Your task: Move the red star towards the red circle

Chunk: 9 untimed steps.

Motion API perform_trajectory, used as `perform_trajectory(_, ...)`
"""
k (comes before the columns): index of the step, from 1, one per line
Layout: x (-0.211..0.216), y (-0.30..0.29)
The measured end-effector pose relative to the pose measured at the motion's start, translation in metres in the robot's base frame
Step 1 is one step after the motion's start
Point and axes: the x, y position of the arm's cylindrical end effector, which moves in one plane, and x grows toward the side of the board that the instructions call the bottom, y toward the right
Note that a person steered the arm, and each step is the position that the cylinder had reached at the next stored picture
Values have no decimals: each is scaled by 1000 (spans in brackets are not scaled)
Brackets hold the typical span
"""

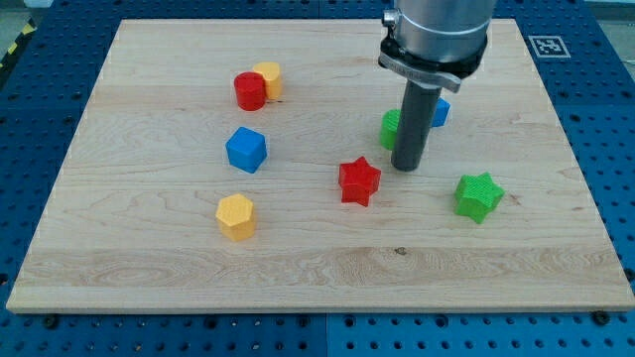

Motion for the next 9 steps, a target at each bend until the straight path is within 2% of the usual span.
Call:
perform_trajectory(1,28,0)
perform_trajectory(4,50,-22)
perform_trajectory(5,32,-43)
perform_trajectory(6,18,-88)
perform_trajectory(8,13,-102)
perform_trajectory(9,-5,-113)
